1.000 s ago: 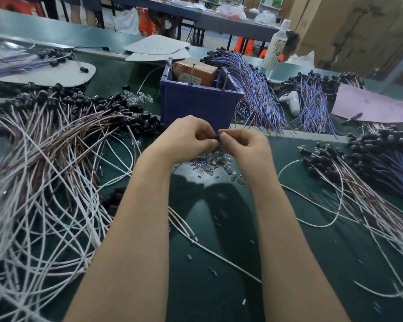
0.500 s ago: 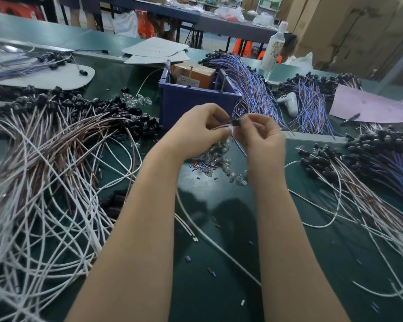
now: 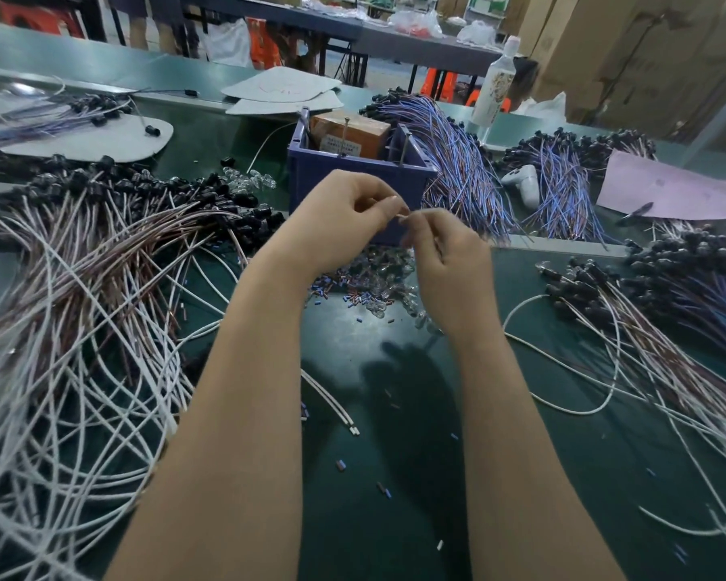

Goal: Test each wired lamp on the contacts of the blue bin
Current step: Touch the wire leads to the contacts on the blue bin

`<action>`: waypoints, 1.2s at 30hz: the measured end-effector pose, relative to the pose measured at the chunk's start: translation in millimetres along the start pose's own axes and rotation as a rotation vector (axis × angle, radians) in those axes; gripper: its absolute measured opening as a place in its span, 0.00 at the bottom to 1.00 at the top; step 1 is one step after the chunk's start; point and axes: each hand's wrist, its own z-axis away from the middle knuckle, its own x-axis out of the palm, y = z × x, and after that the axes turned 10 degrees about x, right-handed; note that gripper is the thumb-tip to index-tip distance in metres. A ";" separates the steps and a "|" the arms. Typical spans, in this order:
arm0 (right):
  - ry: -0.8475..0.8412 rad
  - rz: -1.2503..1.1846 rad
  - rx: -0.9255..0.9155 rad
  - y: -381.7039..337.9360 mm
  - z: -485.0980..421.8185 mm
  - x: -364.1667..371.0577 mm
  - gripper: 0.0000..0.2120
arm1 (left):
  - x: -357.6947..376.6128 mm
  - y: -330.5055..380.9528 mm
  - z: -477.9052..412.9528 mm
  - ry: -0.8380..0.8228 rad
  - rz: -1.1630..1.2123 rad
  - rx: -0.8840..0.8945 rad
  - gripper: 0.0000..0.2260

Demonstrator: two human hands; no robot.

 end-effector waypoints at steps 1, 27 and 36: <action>0.009 -0.008 0.018 1.3 0.6 -1.0 0.13 | -1.7 -0.5 0.4 0.023 -0.017 -0.013 0.05; -0.560 -0.823 0.722 1.1 -2.7 -20.2 0.13 | -5.4 -30.5 -10.5 0.580 1.227 -0.592 0.16; -0.740 -0.816 0.602 2.0 1.2 -16.9 0.13 | 10.9 -13.3 -12.3 0.520 1.181 -0.498 0.17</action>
